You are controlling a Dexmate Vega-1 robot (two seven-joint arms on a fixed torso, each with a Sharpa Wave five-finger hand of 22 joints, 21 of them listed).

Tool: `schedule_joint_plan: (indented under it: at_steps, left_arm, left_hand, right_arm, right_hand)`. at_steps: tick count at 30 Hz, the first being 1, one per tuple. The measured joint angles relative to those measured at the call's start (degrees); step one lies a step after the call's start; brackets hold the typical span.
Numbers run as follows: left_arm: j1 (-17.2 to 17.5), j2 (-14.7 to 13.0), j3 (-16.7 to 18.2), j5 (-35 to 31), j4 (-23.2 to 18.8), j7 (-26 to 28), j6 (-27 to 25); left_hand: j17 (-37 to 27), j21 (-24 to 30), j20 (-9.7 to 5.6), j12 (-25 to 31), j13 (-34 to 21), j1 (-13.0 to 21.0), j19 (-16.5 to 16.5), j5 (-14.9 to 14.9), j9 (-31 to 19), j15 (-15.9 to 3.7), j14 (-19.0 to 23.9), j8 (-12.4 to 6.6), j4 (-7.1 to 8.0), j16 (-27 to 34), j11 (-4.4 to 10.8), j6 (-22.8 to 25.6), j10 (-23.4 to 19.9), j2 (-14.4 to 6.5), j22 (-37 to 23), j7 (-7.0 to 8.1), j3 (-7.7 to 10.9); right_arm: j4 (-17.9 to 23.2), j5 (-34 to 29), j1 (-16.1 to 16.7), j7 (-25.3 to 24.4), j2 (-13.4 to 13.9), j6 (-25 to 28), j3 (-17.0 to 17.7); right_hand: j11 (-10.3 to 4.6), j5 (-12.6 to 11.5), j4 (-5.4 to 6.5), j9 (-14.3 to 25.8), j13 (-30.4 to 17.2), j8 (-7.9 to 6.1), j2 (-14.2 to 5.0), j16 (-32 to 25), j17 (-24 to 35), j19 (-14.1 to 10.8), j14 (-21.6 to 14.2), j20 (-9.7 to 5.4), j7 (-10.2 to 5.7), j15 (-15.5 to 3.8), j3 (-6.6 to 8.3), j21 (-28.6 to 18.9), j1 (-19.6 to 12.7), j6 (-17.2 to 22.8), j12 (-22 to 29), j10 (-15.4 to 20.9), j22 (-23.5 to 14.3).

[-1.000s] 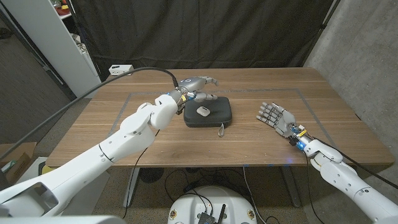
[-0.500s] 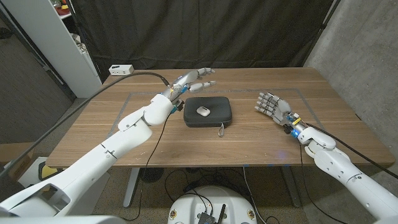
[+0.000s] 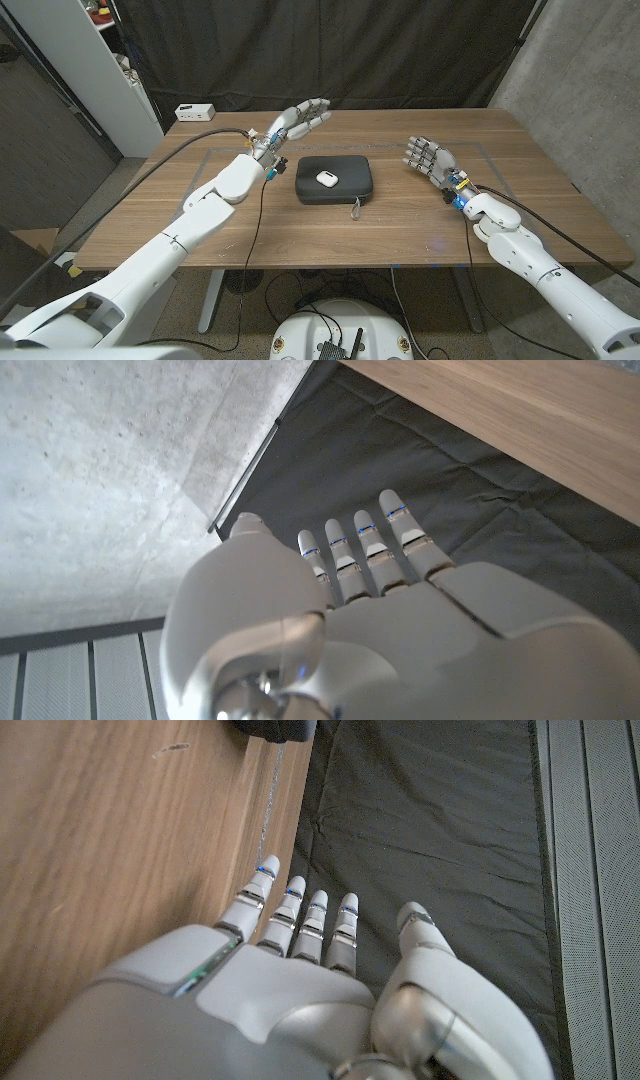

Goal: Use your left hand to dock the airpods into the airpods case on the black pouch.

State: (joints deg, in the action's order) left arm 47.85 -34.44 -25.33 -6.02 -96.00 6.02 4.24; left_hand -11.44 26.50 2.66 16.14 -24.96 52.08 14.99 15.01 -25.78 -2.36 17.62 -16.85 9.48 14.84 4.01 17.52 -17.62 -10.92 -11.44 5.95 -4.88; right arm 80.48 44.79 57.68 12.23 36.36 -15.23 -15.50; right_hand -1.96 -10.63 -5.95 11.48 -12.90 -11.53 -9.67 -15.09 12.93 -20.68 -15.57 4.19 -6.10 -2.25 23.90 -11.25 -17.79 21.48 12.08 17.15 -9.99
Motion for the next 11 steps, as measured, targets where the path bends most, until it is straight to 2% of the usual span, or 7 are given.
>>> schedule_joint_plan:
  at_steps: [1,2,11]
  left_arm:
    - [-0.03,0.18,0.07,0.00,0.49,0.00,0.00]
    - [-0.07,0.37,0.14,14.66,1.14,-1.67,11.32]
    - [-0.60,2.14,0.29,20.76,6.04,-3.80,15.95]
  left_hand:
    - [0.00,0.00,0.00,0.00,0.00,0.02,0.00,0.00,0.03,0.00,0.00,0.07,0.13,0.00,0.09,0.16,-0.11,-0.02,0.00,0.15,0.14]
    - [0.00,0.00,0.00,0.00,0.00,0.02,0.00,0.00,0.04,0.00,0.00,0.28,0.16,0.00,0.03,0.16,-0.16,-0.02,0.00,0.16,0.16]
    - [0.00,-0.09,0.75,0.00,0.27,-0.90,-0.75,0.00,0.56,0.00,-0.01,0.44,0.24,-0.26,-0.13,0.39,-0.32,-0.15,-0.01,-0.06,0.55]
  right_arm:
    - [0.00,-0.29,0.00,-0.43,0.00,-0.03,0.00]
    - [1.12,-0.49,-1.79,-0.70,-2.11,-0.05,-2.42]
    - [0.77,-2.42,-4.26,-2.27,-3.65,-0.07,-4.24]
  right_hand:
    - [0.00,0.00,0.00,0.00,0.00,0.00,0.00,0.00,0.00,0.00,0.00,0.00,0.00,0.00,0.00,0.00,0.00,0.00,0.00,0.00,0.00]
    - [0.00,0.00,0.00,0.00,0.00,0.00,0.00,0.00,0.00,0.00,0.00,0.00,0.00,0.00,0.00,0.00,0.00,0.00,0.00,0.00,0.00]
    - [0.00,0.00,0.00,0.00,0.00,0.00,0.00,0.00,0.00,0.00,0.00,0.00,0.00,0.00,0.00,0.00,0.00,0.00,0.00,0.00,0.00]
